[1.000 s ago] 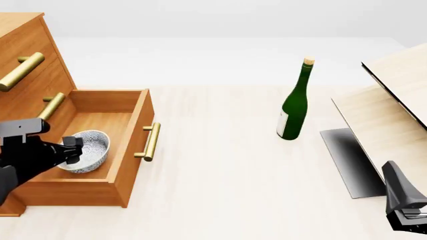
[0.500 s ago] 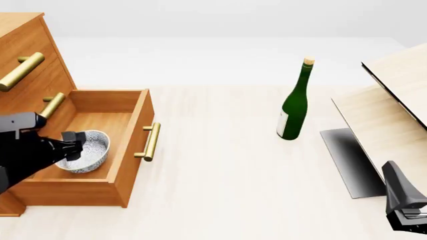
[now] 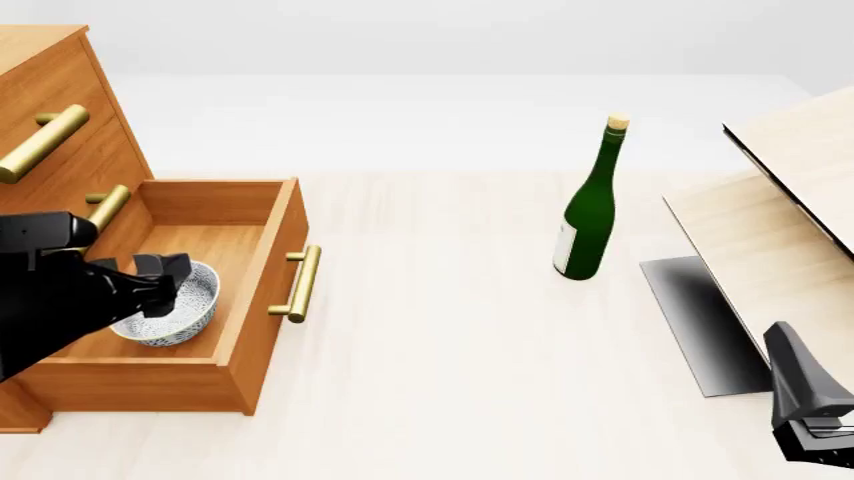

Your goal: Put the bowl in the bottom drawer of the cabinet and close it.

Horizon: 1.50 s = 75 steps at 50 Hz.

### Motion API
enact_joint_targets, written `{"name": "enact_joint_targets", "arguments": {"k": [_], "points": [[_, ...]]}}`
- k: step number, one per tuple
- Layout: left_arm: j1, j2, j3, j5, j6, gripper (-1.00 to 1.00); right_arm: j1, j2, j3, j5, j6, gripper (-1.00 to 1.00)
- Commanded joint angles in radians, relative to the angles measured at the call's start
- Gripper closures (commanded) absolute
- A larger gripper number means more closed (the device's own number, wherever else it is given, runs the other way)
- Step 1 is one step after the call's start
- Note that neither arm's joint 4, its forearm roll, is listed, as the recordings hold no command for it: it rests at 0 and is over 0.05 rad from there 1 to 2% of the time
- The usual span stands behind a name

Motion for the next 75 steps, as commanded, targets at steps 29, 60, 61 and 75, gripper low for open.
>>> {"name": "enact_joint_targets", "arguments": {"k": [29,60,61,75], "points": [[-0.207,-0.09,-0.05,0.09,-0.003,-1.0,0.0,0.0,0.0,0.0,0.0,-1.0],[-0.393,-0.077,-0.087,0.1,-0.076,-1.0,0.0,0.0,0.0,0.0,0.0,-1.0],[-0.4,-0.075,-0.089,0.1,-0.079,-1.0,0.0,0.0,0.0,0.0,0.0,-1.0],[-0.487,-0.043,-0.105,0.084,-0.112,-1.0,0.0,0.0,0.0,0.0,0.0,-1.0]]}}
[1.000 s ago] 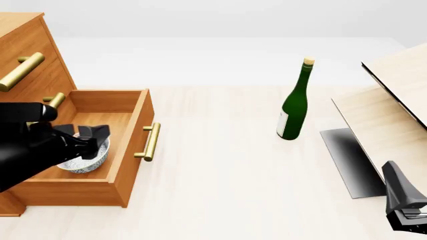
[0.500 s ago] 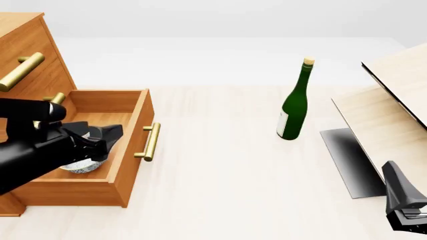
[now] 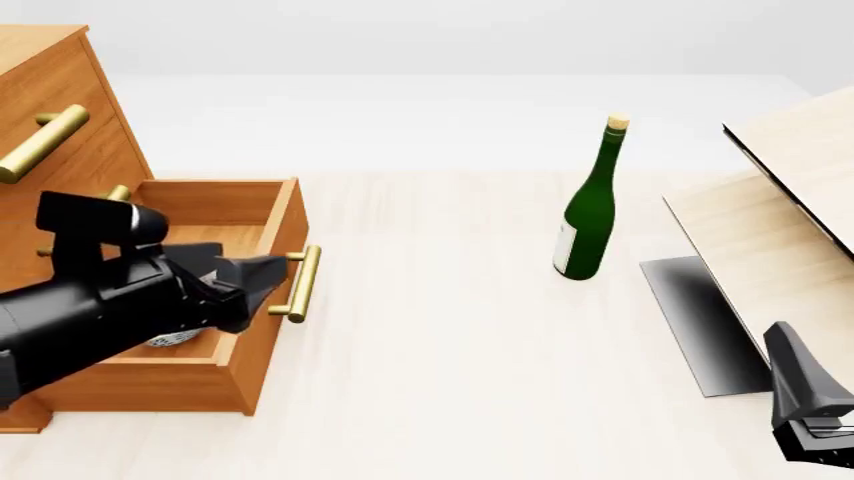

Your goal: Put the bowl in the bottom drawer of the cabinet and close it.

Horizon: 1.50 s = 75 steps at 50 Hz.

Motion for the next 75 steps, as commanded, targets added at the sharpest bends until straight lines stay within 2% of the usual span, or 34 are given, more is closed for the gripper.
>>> {"name": "enact_joint_targets", "arguments": {"k": [1,37,54,75], "points": [[-0.074,0.027,-0.012,-0.014,-0.03,-1.0,0.0,0.0,0.0,0.0,0.0,-1.0],[-0.216,0.167,-0.004,-0.109,-0.132,-1.0,0.0,0.0,0.0,0.0,0.0,-1.0],[-0.21,0.231,0.018,-0.151,-0.163,-1.0,0.0,0.0,0.0,0.0,0.0,-1.0],[-0.249,0.348,0.023,-0.21,-0.275,-1.0,0.0,0.0,0.0,0.0,0.0,-1.0]]}}
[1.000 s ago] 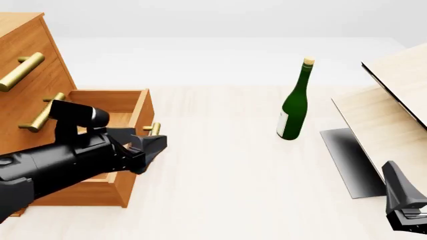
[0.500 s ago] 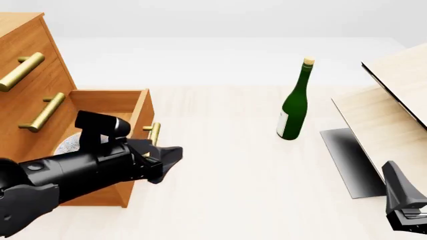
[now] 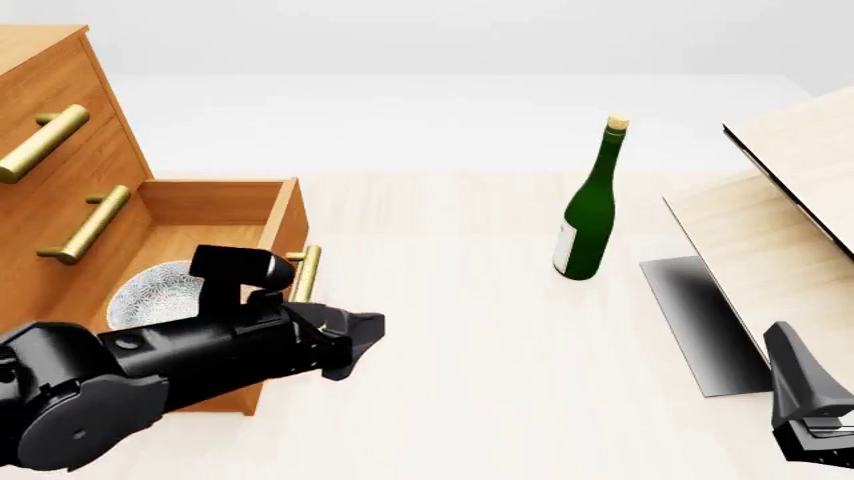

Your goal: Put the bowl in the bottom drawer of the cabinet and close it.

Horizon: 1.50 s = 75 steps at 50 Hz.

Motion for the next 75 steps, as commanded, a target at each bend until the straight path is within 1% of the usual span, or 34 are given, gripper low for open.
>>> {"name": "enact_joint_targets", "arguments": {"k": [1,3,4,6,11,13,16,17,18,19,32,42,53,70,75], "points": [[-0.017,0.055,0.007,-0.032,-0.053,-1.0,0.0,0.0,0.0,0.0,0.0,-1.0],[-0.02,0.08,0.011,-0.041,-0.084,-1.0,0.0,0.0,0.0,0.0,0.0,-1.0],[-0.014,0.073,0.011,-0.041,-0.069,-1.0,0.0,0.0,0.0,0.0,0.0,-1.0],[-0.009,0.087,0.017,-0.045,-0.099,-1.0,0.0,0.0,0.0,0.0,0.0,-1.0],[0.007,0.095,0.024,-0.05,-0.106,-1.0,0.0,0.0,0.0,0.0,0.0,-1.0],[0.007,0.105,0.032,-0.055,-0.131,-1.0,0.0,0.0,0.0,0.0,0.0,-1.0],[0.026,0.108,0.037,-0.06,-0.126,-1.0,0.0,0.0,0.0,0.0,0.0,-1.0],[0.065,0.091,0.042,-0.052,-0.095,-1.0,0.0,0.0,0.0,0.0,0.0,-1.0],[0.076,0.092,0.045,-0.054,-0.094,-1.0,0.0,0.0,0.0,0.0,0.0,-1.0],[0.074,0.111,0.047,-0.06,-0.112,-1.0,0.0,0.0,0.0,0.0,0.0,-1.0],[0.135,0.123,0.06,-0.075,-0.118,-1.0,0.0,0.0,0.0,0.0,0.0,-1.0],[0.195,0.148,0.071,-0.084,-0.105,-1.0,0.0,0.0,0.0,0.0,0.0,-1.0],[0.245,0.153,0.08,-0.081,-0.092,-1.0,0.0,0.0,0.0,0.0,0.0,-1.0],[0.298,0.153,0.096,-0.077,-0.066,-1.0,0.0,0.0,0.0,0.0,0.0,-1.0],[0.334,0.154,0.108,-0.079,-0.053,-1.0,0.0,0.0,0.0,0.0,0.0,-1.0]]}}
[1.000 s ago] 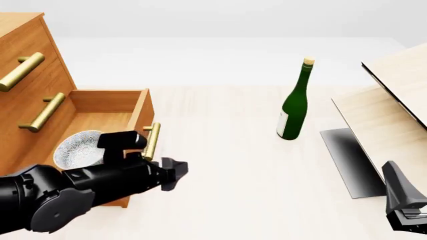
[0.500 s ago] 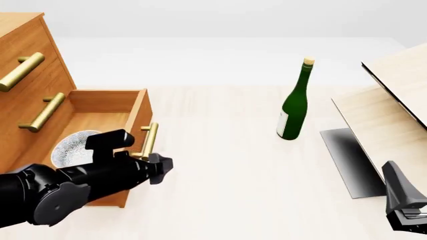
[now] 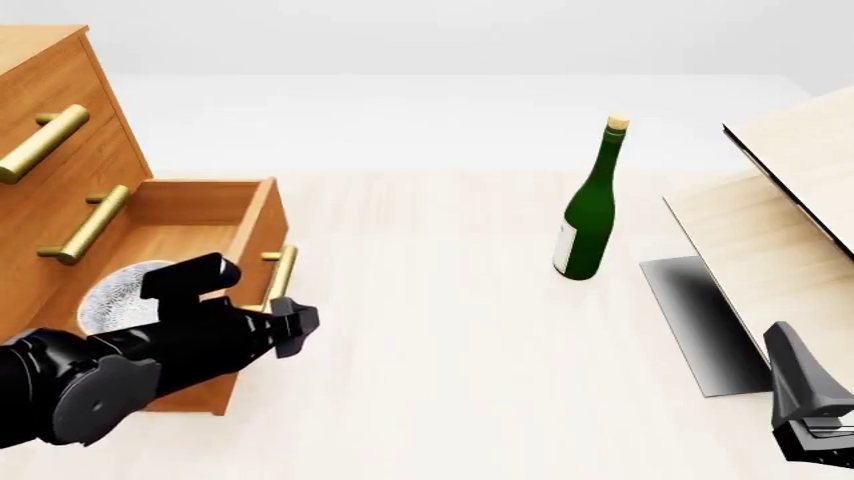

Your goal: Put the bowl in the bottom drawer of the cabinet and close it.

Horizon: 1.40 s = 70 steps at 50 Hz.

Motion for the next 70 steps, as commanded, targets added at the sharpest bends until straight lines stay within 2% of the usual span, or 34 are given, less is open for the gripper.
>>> {"name": "enact_joint_targets", "arguments": {"k": [1,16,53,59,70], "points": [[0.067,0.035,0.024,0.001,0.031,-1.0,0.0,0.0,0.0,0.0,0.0,-1.0],[0.136,0.037,0.035,-0.002,0.072,-1.0,0.0,0.0,0.0,0.0,0.0,-1.0],[0.447,0.024,0.104,-0.041,0.297,-1.0,0.0,0.0,0.0,0.0,0.0,-1.0],[0.486,0.024,0.11,-0.046,0.319,-1.0,0.0,0.0,0.0,0.0,0.0,-1.0],[0.506,0.033,0.117,-0.055,0.32,-1.0,0.0,0.0,0.0,0.0,0.0,-1.0]]}}
